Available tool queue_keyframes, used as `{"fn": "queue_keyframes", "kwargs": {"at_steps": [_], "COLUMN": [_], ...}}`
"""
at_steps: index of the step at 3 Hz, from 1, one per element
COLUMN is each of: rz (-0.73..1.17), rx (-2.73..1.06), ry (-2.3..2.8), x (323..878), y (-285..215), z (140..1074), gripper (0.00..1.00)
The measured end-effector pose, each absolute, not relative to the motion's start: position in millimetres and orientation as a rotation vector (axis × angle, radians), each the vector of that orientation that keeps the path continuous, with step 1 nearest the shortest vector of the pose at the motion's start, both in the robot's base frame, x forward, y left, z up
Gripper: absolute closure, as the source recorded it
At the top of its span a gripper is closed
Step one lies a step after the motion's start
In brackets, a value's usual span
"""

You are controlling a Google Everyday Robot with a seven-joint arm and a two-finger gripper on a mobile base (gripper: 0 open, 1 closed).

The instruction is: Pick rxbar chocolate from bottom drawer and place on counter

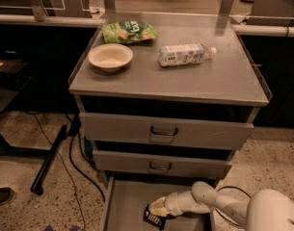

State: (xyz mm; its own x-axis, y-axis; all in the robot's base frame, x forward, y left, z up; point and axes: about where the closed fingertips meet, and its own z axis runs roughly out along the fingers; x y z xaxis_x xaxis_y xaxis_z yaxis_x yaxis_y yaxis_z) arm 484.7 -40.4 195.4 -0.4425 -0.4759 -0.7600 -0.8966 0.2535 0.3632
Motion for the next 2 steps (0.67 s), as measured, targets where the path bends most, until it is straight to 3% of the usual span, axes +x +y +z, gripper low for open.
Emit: {"fn": "queue_keyframes", "kwargs": {"at_steps": [2], "rz": [1.063], "rx": [-1.158], "ry": [2.112], "x": [462], "y": [-109], "z": [303], "gripper": [1.00]}}
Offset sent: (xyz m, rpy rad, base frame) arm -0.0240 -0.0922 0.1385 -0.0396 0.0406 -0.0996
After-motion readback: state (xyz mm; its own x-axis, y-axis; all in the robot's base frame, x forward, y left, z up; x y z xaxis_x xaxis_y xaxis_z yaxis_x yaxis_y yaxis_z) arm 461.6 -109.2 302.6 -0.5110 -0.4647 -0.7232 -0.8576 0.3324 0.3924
